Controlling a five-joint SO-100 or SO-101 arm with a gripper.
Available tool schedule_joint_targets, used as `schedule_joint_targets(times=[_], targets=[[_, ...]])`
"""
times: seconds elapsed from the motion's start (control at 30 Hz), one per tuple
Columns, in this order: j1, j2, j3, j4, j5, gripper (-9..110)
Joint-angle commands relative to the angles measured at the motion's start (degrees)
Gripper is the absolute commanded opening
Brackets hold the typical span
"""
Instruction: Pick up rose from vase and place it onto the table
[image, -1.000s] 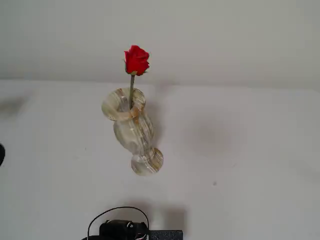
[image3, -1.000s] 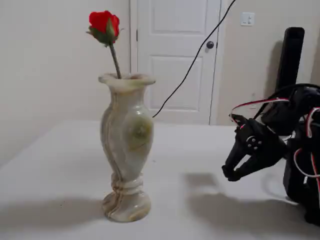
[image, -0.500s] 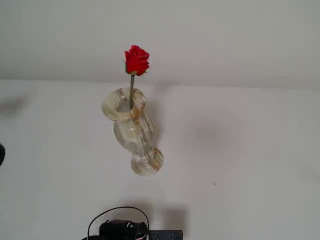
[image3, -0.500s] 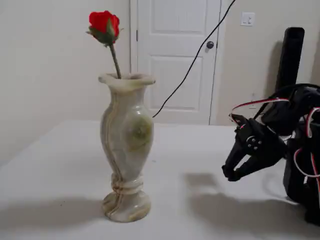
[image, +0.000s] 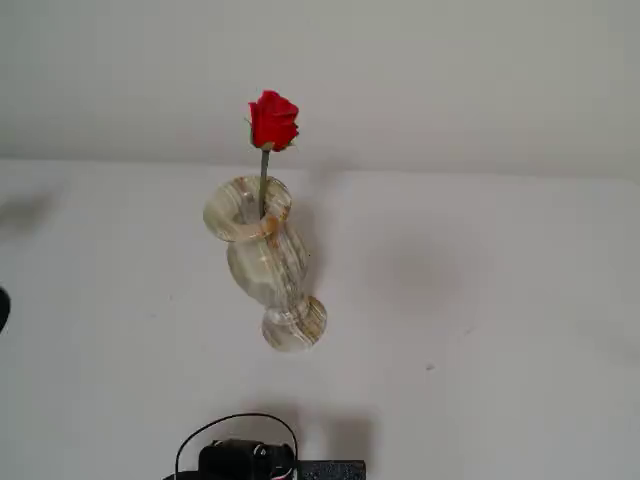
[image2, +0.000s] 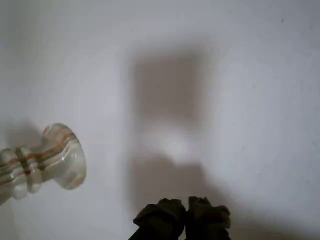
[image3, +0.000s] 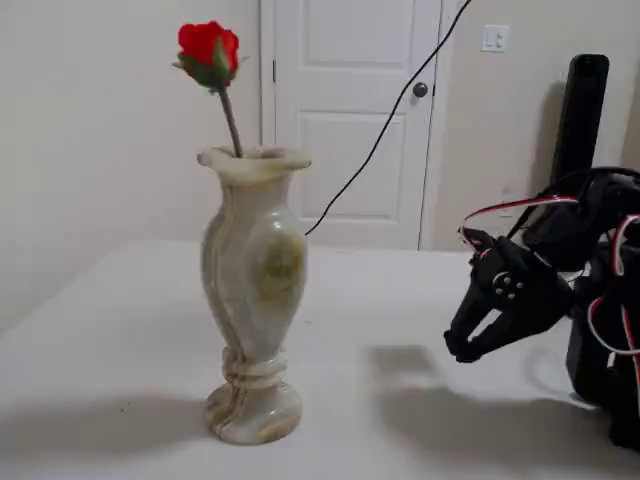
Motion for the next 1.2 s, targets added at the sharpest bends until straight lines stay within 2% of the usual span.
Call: schedule_joint_targets(times=[0.0, 0.3, 0.4, 0.53, 0.6, 0.83, 1.03, 1.17], targets=[[-0.09, 0.35, -0.18, -0.53, -0.44, 0], [-0.35, 0.35, -0.18, -0.53, -0.53, 1], [-3.6, 0.44, -0.09, -0.88, -4.22, 1], [-10.63, 0.53, 1.49, -1.85, -31.82, 7], [-12.92, 0.53, -1.05, -1.32, -39.64, 11], [-17.93, -1.93, -22.5, -7.12, -54.49, 21], [-13.62, -16.0, -30.59, -27.6, -65.83, 23], [-12.48, -26.46, -34.8, -38.41, -69.61, 24]])
